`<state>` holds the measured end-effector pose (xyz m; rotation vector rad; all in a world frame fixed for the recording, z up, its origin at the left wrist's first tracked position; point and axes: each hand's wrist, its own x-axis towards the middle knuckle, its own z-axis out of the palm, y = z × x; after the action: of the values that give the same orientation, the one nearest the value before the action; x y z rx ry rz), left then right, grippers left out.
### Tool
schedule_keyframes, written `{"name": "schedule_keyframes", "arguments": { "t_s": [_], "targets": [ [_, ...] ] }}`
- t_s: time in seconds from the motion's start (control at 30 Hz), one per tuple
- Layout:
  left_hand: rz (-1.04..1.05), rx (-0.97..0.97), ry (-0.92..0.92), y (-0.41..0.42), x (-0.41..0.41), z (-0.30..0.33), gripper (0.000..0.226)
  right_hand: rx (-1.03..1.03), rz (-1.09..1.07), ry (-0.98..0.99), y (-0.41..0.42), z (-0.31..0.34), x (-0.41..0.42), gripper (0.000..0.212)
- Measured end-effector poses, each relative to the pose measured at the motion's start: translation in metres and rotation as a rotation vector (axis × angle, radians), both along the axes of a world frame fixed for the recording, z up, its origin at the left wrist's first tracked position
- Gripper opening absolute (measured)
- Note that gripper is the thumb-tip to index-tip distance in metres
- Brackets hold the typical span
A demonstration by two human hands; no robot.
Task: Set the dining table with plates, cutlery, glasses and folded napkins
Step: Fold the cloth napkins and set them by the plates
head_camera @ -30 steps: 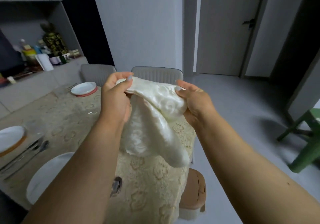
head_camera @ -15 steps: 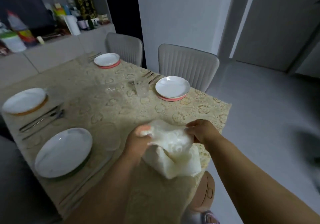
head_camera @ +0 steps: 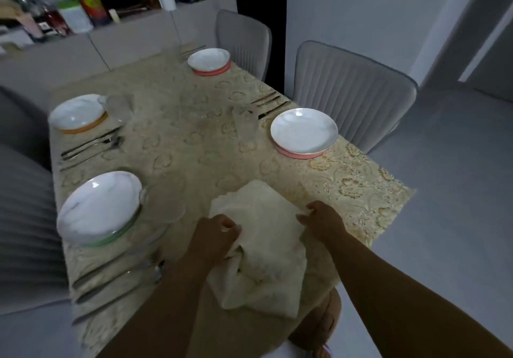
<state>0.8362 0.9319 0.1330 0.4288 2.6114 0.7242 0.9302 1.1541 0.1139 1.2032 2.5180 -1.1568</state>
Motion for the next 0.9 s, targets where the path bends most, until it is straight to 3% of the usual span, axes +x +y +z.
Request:
{"name": "schedule_keyframes", "arguments": {
  "t_s": [0.07, 0.17, 0.27, 0.37, 0.43, 0.5, 0.57, 0.63, 0.7, 0.8, 0.83, 0.9],
  "targets": [
    [0.014, -0.044, 0.113, -0.001, 0.003, -0.003, 0.034, 0.086, 0.11, -0.036, 0.001, -0.006, -0.007, 0.051],
    [-0.001, -0.128, 0.266, 0.001, 0.007, -0.002, 0.039, 0.118, 0.211, -0.029, 0.001, -0.006, -0.014, 0.03],
    [0.005, -0.082, 0.338, 0.004, 0.012, 0.003, 0.039, 0.08, 0.222, -0.01, 0.001, -0.007, -0.017, 0.014],
    [-0.019, -0.006, 0.362, 0.013, 0.021, 0.015, 0.026, 0.035, 0.16, 0.054, 0.004, -0.008, -0.021, 0.014],
    [0.002, 0.067, 0.327, 0.025, 0.03, 0.029, 0.014, -0.224, 0.03, 0.163, 0.006, -0.004, -0.026, 0.017],
    [0.051, 0.103, 0.232, 0.035, 0.033, 0.032, 0.017, -0.696, -0.162, 0.305, 0.005, 0.005, -0.028, 0.019],
    [0.136, 0.204, 0.024, 0.046, 0.036, 0.032, 0.036, -1.055, -0.258, 0.39, 0.001, 0.017, -0.026, 0.016],
    [0.247, 0.373, -0.207, 0.058, 0.042, 0.034, 0.066, -1.218, -0.222, 0.423, -0.006, 0.028, -0.023, 0.016],
    [0.248, 0.346, -0.171, 0.066, 0.047, 0.031, 0.07, -1.255, -0.147, 0.415, -0.013, 0.036, -0.021, 0.015],
    [0.205, 0.257, 0.072, 0.06, 0.047, 0.028, 0.031, -1.117, -0.019, 0.368, -0.021, 0.038, -0.021, 0.019],
    [0.23, 0.287, 0.086, 0.056, 0.045, 0.03, 0.02, -1.039, -0.014, 0.369, -0.022, 0.037, -0.023, 0.02],
    [0.348, 0.409, -0.003, 0.045, 0.039, 0.03, 0.023, -0.911, -0.045, 0.378, -0.022, 0.034, -0.026, 0.02]
  ]
}}
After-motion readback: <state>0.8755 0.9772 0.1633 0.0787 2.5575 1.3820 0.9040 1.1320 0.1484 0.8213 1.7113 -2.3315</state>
